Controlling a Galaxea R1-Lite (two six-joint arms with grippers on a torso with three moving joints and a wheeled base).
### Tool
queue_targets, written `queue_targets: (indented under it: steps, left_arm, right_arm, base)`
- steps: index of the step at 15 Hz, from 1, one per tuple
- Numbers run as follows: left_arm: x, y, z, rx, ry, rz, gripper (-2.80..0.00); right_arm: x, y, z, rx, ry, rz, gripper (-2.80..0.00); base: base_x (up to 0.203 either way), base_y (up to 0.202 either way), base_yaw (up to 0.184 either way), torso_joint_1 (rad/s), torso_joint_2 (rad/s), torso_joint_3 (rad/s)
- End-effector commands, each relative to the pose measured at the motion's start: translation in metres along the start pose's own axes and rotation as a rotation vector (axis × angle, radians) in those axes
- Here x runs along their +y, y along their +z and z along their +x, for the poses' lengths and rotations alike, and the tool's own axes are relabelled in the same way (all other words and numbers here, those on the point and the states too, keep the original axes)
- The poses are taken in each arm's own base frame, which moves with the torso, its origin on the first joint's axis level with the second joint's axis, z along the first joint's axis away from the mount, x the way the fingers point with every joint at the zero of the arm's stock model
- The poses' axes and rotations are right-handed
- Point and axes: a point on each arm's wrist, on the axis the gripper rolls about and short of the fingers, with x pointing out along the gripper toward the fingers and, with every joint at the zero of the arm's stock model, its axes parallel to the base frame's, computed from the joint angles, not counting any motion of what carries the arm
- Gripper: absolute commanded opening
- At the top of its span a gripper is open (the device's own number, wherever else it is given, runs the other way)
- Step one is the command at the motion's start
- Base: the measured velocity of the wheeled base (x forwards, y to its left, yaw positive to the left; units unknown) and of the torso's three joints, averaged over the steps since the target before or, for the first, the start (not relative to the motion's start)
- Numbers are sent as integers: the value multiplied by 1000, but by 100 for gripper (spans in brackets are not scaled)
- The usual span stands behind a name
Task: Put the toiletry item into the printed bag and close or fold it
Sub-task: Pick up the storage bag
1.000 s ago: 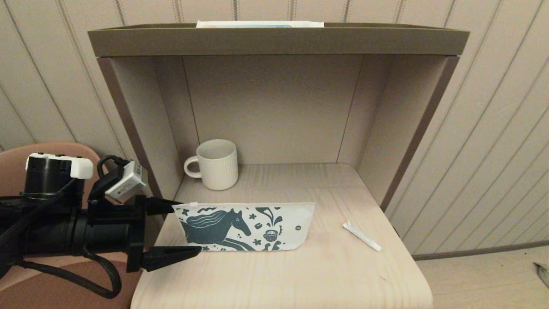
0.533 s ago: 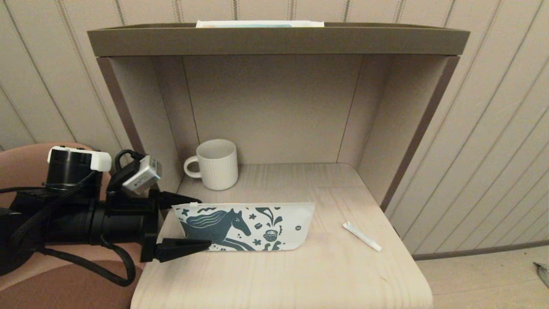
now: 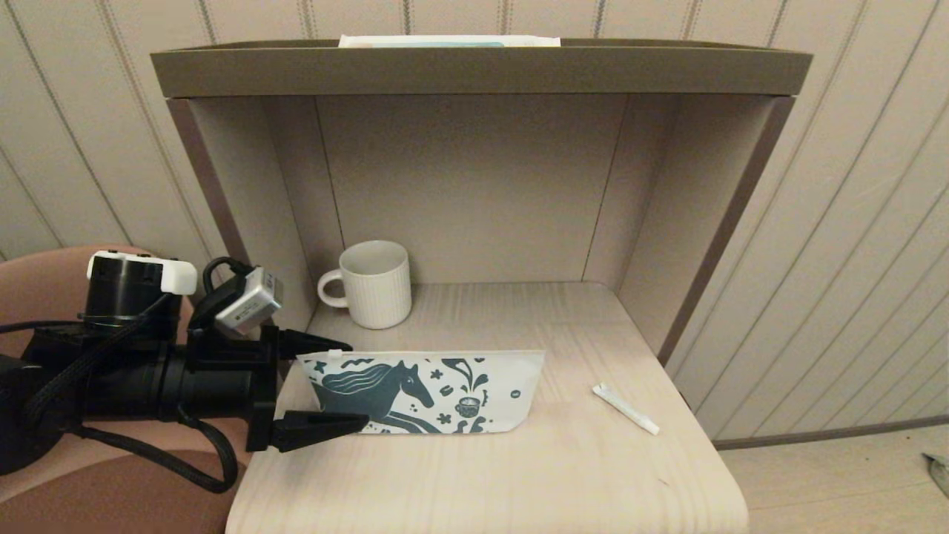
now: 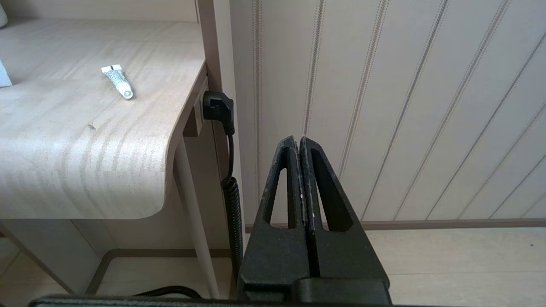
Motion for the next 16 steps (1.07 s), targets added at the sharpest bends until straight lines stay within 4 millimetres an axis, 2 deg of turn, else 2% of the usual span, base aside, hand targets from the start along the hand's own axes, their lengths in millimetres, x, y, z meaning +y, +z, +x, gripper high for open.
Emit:
queue_targets:
  steps: [1,3,4,9,12,16]
  left_arm:
    - [-2,-1,-1,-3,-6,2,0]
    - [-2,-4,0,4,-9,-5,0]
    - [-2,-4,0,7,-9,-5,-280]
    - [-2,-3,3,5,-18,-5,-280]
    - [-9,-8,4,18,-42,-16,-280]
    - [-15,-5,4,13,-54,-6,-280]
  right_arm:
    - [0,0,0,1,0,0,-280]
    - [0,0,0,1,0,0,-280]
    - [0,0,0,1,0,0,-280]
    - [0,0,0,1,0,0,-280]
    - [0,0,0,1,0,0,-280]
    - [0,0,0,1,0,0,-280]
  base:
    - [0,0,0,0,0,0]
    - [0,0,0,0,0,0]
    - [0,0,0,0,0,0]
    - [0,0,0,0,0,0]
    - [0,0,0,0,0,0]
    - [0,0,0,0,0,0]
